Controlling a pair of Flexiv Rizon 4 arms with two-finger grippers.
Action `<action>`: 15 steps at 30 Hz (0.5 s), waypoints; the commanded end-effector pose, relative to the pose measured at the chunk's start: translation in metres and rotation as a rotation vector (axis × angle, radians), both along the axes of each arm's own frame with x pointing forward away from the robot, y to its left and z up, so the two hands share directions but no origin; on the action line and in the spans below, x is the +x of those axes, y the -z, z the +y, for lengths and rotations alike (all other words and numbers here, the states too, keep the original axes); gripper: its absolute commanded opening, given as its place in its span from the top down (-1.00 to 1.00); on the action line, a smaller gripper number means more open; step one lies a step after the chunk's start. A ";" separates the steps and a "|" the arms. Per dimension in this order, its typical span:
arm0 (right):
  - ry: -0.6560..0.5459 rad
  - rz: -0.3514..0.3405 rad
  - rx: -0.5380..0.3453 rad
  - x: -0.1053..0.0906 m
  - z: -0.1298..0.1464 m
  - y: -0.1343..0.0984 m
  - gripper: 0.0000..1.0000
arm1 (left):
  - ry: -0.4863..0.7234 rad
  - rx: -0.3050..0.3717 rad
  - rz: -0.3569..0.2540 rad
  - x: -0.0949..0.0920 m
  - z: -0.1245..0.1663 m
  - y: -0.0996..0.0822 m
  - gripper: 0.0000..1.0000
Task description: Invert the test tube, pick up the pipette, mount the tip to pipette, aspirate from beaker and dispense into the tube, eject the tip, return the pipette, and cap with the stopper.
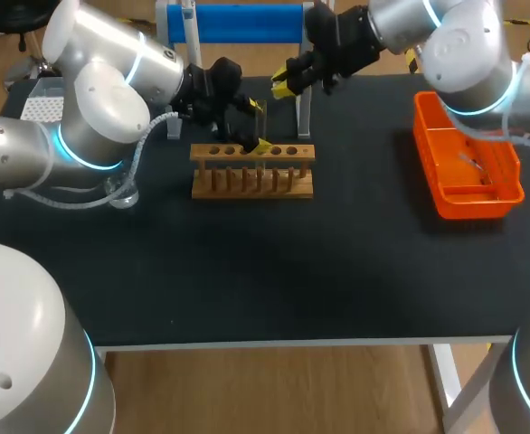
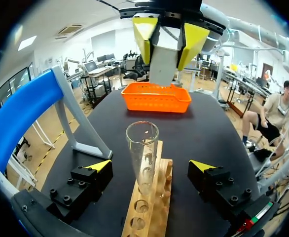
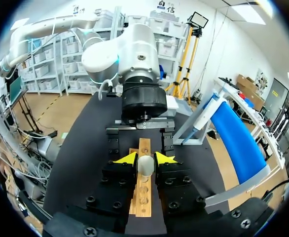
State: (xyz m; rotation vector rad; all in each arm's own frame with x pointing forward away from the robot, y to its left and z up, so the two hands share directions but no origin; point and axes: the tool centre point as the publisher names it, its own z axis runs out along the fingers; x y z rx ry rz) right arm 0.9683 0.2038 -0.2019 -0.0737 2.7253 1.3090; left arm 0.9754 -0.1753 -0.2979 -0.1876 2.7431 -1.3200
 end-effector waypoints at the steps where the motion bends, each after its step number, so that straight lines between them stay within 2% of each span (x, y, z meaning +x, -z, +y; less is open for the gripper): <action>1: -0.008 0.010 -0.020 0.006 0.006 -0.002 1.00 | -0.001 -0.001 -0.001 0.000 0.000 0.000 -1.00; 15: -0.021 0.015 -0.032 0.007 0.016 0.003 1.00 | -0.001 -0.001 -0.001 0.000 0.000 0.000 -1.00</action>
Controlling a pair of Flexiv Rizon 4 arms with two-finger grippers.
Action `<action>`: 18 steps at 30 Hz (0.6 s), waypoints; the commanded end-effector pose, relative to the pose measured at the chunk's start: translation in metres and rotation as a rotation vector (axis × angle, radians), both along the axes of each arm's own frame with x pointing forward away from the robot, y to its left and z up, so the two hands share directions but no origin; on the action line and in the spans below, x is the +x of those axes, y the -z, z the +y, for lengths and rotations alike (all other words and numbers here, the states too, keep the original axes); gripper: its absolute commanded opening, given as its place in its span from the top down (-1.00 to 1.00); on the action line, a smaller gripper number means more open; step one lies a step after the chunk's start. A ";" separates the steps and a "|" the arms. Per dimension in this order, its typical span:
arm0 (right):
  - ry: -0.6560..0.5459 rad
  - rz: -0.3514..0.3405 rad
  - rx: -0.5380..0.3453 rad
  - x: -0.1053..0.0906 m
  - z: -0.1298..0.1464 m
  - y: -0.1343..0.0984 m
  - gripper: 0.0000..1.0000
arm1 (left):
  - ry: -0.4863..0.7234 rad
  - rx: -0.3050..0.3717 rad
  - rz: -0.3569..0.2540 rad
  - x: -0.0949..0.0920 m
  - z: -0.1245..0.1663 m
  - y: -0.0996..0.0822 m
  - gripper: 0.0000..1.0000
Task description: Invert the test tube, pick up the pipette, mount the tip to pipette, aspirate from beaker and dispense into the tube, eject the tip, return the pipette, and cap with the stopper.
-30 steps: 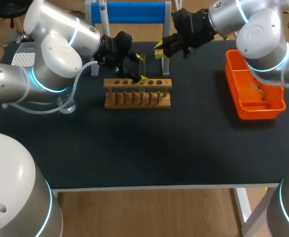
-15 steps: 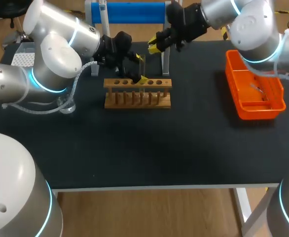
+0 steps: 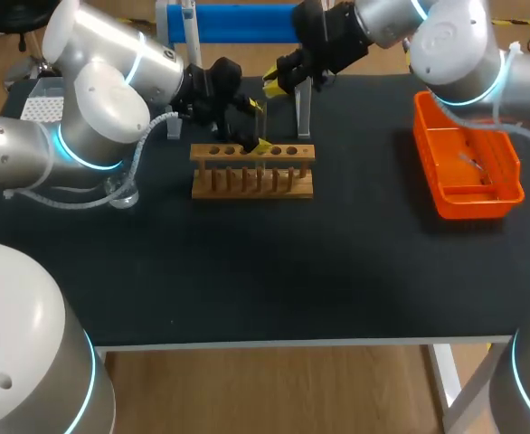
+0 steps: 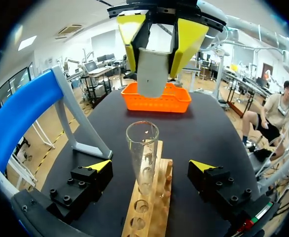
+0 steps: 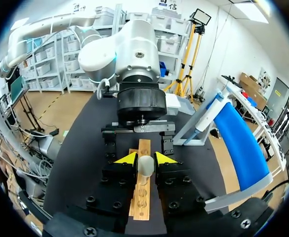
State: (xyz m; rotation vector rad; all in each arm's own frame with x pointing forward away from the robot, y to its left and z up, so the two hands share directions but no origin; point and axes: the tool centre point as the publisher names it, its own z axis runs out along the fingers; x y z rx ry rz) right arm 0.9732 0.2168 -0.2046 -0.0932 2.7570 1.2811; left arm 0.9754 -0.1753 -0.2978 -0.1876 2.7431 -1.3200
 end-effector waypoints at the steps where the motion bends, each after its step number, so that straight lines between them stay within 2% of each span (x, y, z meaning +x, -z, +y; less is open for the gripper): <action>1: -0.005 0.005 -0.005 0.002 0.003 0.001 1.00 | -0.001 -0.001 -0.001 0.000 0.000 0.000 -1.00; 18: -0.013 0.018 -0.003 0.000 0.008 0.006 1.00 | -0.001 -0.001 -0.001 0.000 0.000 0.000 -1.00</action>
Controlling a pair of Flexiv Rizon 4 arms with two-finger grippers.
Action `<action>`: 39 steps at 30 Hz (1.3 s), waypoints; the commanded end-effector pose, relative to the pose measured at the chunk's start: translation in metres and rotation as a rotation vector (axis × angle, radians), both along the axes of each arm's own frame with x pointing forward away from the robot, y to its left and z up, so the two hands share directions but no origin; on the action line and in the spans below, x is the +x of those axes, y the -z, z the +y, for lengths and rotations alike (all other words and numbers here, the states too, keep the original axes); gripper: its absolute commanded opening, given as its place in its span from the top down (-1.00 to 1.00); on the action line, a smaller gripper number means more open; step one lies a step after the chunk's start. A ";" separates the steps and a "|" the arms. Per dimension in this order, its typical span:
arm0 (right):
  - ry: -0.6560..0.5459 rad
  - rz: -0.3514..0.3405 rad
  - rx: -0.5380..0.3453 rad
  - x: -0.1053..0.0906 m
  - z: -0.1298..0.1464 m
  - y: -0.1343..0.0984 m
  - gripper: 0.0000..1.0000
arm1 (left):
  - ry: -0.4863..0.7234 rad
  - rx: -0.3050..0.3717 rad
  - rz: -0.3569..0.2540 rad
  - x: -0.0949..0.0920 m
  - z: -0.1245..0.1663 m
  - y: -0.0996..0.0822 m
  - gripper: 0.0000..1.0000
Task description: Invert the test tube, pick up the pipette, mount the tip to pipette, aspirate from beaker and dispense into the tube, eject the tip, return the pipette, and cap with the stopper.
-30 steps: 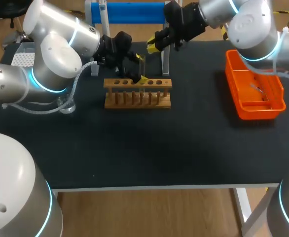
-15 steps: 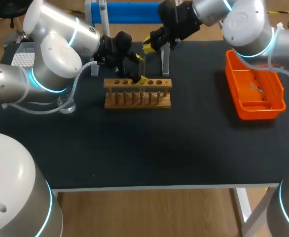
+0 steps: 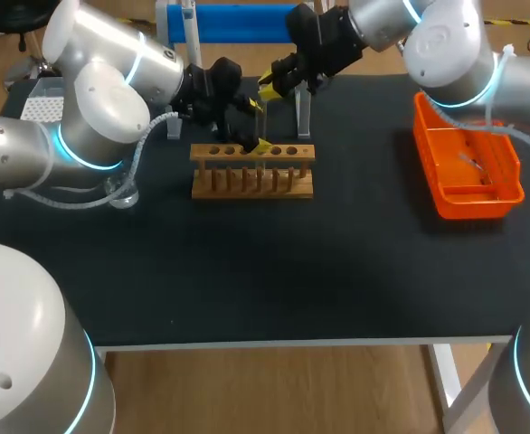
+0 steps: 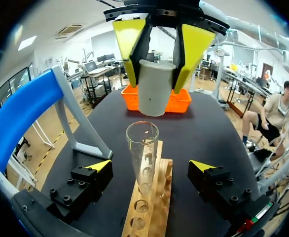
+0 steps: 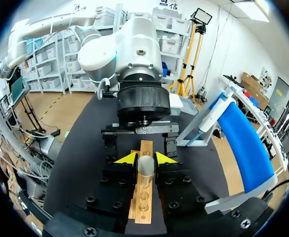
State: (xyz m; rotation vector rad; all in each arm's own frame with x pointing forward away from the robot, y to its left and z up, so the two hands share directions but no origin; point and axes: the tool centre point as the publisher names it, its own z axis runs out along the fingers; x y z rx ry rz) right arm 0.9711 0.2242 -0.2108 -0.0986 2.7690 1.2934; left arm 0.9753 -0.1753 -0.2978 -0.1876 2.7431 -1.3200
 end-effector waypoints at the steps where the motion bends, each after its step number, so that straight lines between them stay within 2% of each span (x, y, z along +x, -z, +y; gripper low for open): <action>1: -0.004 0.005 -0.006 0.002 0.001 0.000 1.00 | -0.001 -0.001 -0.001 0.000 0.000 0.000 -1.00; 39: -0.006 0.027 -0.041 -0.003 0.003 0.018 1.00 | -0.001 -0.001 -0.001 0.000 0.000 0.000 -1.00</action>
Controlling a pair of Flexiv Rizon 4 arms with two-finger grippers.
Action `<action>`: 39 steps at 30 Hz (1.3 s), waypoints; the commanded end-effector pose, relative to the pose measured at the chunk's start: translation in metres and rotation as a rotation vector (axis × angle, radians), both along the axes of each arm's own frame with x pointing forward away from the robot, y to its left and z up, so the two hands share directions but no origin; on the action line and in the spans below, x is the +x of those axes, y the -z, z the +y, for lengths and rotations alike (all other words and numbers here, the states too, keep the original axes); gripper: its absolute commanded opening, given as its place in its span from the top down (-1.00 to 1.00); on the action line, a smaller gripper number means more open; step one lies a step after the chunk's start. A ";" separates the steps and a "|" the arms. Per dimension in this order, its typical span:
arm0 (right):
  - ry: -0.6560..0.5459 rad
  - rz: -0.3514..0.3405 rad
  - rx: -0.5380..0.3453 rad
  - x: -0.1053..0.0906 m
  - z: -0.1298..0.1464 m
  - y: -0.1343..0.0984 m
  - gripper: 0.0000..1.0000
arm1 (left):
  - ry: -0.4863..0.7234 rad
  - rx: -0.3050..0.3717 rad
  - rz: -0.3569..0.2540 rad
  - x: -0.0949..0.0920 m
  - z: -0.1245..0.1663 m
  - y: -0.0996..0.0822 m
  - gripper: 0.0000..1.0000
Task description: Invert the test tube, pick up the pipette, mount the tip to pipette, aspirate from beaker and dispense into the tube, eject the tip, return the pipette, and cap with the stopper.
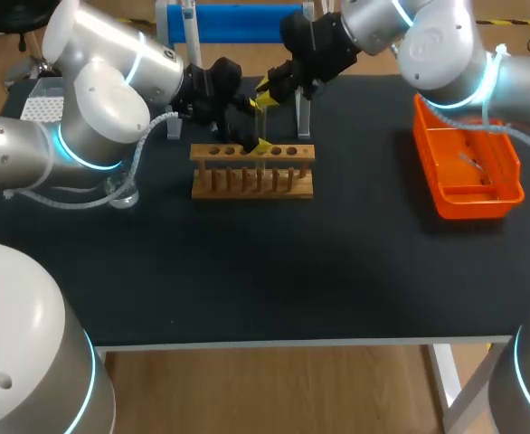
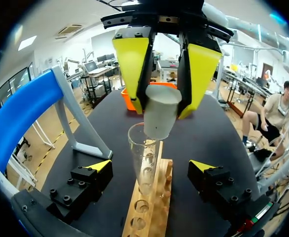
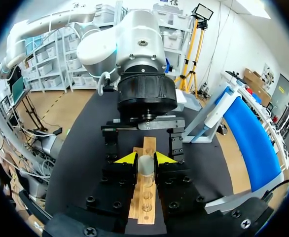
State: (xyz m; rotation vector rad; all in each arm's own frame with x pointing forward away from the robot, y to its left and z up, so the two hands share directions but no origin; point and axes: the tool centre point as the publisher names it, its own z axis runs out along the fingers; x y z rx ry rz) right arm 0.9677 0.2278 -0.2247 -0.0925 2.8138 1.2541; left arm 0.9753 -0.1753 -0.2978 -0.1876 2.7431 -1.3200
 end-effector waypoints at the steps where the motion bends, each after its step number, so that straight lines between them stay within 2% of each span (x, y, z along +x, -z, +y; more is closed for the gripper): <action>1: -0.001 0.002 -0.006 0.001 0.000 0.004 1.00 | -0.001 -0.001 -0.001 0.000 0.000 0.000 -1.00; 15: -0.003 -0.025 0.011 0.004 0.002 -0.011 1.00 | -0.001 -0.001 -0.001 0.000 0.000 0.000 -1.00; 39: 0.005 -0.025 0.003 0.007 0.001 -0.007 1.00 | -0.001 -0.001 -0.001 0.000 0.000 0.000 -1.00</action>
